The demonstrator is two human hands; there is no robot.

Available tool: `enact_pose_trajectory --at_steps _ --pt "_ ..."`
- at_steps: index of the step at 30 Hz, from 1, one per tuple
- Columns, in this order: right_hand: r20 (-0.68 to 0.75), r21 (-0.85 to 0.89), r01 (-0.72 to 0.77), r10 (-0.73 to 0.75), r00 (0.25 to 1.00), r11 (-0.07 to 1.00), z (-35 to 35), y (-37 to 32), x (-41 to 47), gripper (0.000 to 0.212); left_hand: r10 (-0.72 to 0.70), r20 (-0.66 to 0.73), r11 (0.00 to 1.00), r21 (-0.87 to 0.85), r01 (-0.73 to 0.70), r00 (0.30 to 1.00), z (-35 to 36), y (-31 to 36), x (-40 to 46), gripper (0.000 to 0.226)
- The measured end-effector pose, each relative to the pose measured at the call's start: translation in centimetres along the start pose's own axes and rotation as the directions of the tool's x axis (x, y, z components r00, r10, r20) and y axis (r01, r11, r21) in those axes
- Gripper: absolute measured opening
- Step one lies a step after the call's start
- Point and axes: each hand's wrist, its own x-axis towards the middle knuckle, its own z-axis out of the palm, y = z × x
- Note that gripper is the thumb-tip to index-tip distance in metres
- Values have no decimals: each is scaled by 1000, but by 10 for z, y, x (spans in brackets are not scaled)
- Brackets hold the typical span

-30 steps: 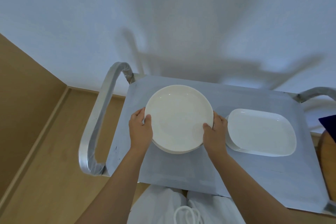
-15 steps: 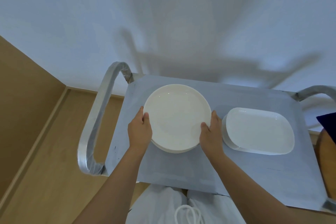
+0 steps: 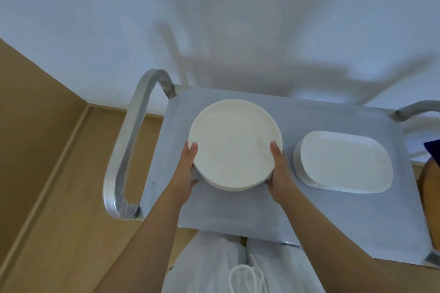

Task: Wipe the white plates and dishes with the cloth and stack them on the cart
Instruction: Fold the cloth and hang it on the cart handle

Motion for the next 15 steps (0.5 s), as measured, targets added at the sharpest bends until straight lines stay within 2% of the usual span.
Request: enact_pose_trajectory --at_steps 2,4,6,11,15 --pt "20 40 -23 22 1000 999 0 0 0 76 -23 45 997 -69 26 999 5 0 1 82" --pt "-15 96 -28 30 999 995 0 2 3 58 -20 20 987 -157 23 1000 10 1 4 62" --pt "-49 106 -18 23 999 994 -1 4 6 44 0 -15 986 -164 -3 1000 11 -1 8 51" --pt "-110 130 27 -13 994 991 4 7 4 32 39 7 989 -145 -37 999 7 1 11 67" --pt "-116 144 40 -23 993 989 9 13 2 34 36 13 993 -111 -35 999 4 4 14 64"
